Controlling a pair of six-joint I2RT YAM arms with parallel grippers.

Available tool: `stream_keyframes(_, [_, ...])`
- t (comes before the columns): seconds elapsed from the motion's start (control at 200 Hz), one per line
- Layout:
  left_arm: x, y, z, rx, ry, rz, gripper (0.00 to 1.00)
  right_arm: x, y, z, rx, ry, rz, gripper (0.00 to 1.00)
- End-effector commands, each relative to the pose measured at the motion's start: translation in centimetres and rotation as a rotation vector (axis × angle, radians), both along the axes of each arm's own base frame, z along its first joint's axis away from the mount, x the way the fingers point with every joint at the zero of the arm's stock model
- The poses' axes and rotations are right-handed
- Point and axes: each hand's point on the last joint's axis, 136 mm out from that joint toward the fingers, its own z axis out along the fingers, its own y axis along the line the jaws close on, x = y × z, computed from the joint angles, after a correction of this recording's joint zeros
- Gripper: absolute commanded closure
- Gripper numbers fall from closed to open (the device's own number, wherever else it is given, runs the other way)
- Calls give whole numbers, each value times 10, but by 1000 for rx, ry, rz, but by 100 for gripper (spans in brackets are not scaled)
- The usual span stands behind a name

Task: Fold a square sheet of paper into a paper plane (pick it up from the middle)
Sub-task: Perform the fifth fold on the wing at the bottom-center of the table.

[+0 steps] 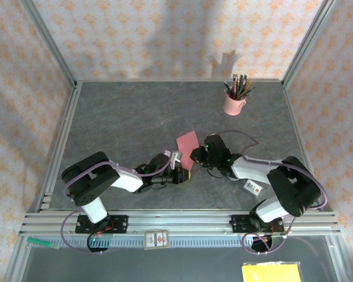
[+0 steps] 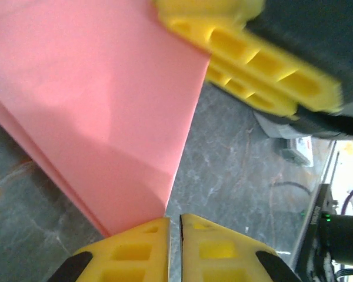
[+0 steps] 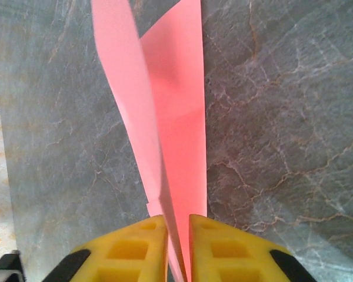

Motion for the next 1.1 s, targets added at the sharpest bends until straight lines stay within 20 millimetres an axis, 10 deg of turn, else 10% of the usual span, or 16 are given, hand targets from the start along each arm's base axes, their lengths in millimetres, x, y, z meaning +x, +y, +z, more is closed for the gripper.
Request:
stream_keyframes(0.0, [5, 1, -10, 45, -16, -16, 86, 7, 1, 2, 6, -37, 30, 83])
stream_keyframes(0.3, [6, 5, -20, 88, 7, -41, 87, 11, -4, -12, -27, -27, 86, 81])
stream_keyframes(0.591, [12, -17, 47, -141, -27, -42, 87, 8, -7, -15, -5, -14, 66, 81])
stream_keyframes(1.091, [35, -2, -12, 39, 49, 17, 90, 8, -8, -12, 9, -19, 51, 82])
